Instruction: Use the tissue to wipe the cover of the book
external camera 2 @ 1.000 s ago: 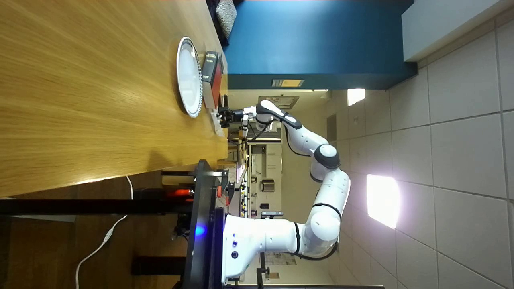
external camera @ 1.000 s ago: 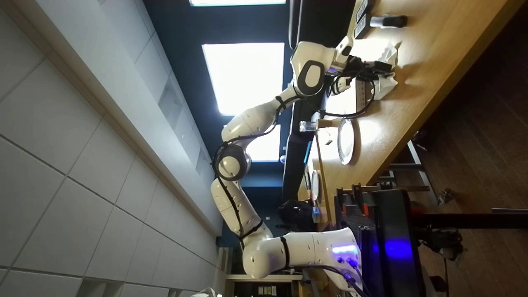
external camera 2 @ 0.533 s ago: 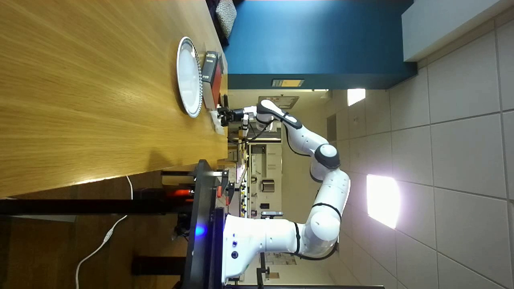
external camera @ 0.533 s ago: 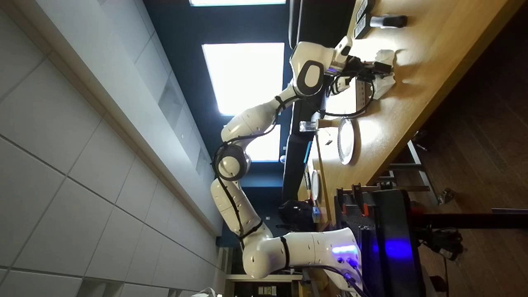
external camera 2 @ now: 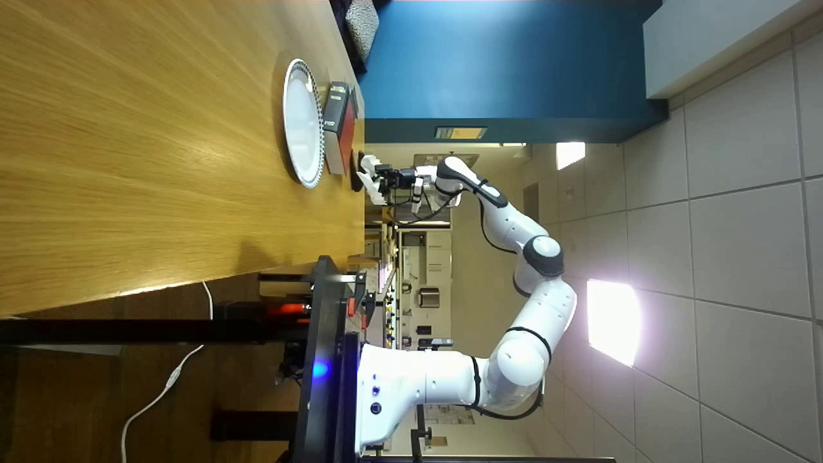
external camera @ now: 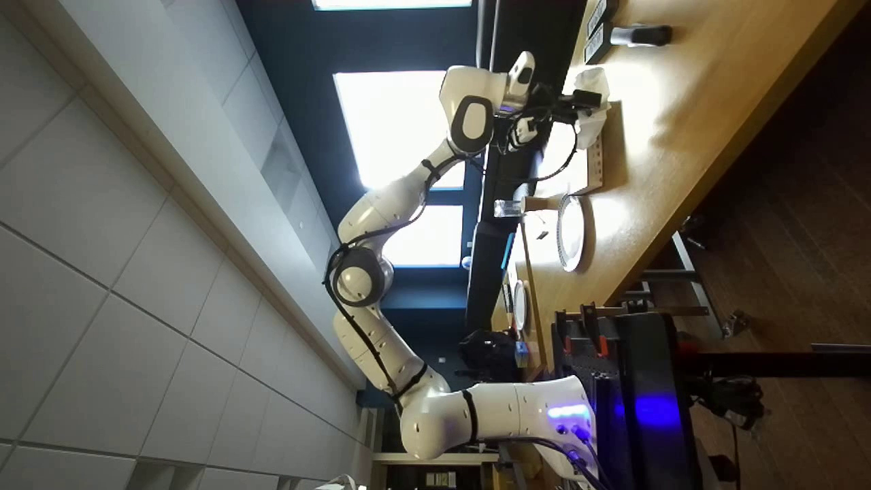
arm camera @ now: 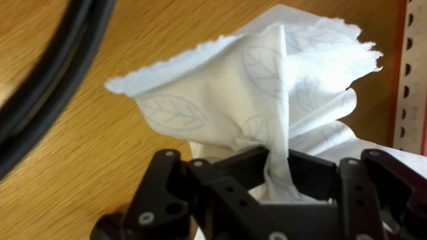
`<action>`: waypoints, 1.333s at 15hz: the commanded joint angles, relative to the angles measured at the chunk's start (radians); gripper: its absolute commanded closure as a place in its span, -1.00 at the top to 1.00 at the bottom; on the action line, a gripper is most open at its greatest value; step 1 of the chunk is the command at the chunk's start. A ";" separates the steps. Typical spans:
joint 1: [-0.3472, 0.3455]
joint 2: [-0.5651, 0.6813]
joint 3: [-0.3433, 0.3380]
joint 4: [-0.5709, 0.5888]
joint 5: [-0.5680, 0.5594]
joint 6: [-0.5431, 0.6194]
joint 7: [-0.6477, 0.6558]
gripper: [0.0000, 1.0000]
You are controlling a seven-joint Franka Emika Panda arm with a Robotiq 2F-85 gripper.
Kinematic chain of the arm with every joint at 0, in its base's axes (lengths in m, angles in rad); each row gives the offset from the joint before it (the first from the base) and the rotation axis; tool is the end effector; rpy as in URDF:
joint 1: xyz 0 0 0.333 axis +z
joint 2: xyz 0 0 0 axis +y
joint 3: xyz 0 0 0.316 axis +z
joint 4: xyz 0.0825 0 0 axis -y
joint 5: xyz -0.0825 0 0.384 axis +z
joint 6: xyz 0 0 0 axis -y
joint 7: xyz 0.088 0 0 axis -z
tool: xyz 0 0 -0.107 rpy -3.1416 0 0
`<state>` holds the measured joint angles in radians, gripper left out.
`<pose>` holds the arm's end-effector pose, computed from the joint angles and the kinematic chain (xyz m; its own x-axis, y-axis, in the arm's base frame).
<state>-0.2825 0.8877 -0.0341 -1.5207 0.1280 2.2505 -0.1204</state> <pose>0.6537 -0.2073 0.1192 0.9534 -0.2619 -0.1500 -0.2755 -0.9582 -0.0778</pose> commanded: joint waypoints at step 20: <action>0.311 -0.321 0.111 -0.019 -0.064 -0.367 -0.055 -1.00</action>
<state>0.0111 0.5756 0.0853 -1.5327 0.0693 1.8174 -0.2262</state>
